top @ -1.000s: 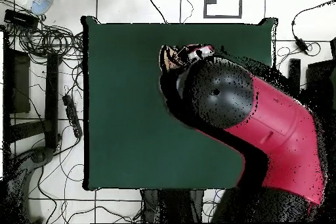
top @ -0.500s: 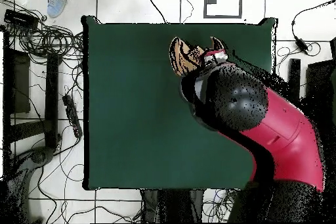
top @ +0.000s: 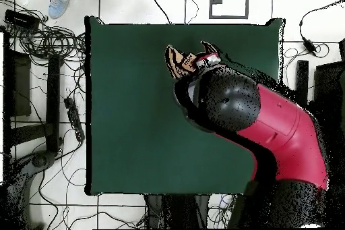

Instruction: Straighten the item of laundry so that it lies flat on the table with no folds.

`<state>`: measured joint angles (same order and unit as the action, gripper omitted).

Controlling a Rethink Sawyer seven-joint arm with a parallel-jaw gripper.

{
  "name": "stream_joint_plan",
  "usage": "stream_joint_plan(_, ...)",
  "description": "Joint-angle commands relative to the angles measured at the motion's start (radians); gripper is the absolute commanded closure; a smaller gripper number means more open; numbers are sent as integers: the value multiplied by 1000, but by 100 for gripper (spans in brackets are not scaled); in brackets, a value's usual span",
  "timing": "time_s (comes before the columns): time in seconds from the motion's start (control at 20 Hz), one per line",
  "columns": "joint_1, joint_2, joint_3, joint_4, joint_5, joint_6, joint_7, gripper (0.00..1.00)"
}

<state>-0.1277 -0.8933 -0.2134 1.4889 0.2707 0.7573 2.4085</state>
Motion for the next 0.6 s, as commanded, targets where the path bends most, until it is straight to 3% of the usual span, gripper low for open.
stream_joint_plan(0.05,19,2,149,-26,-36,183,-73,100)
stream_joint_plan(0.3,27,14,166,45,-15,50,-19,100)
stream_joint_plan(0.6,15,21,188,88,-4,-19,-15,100)
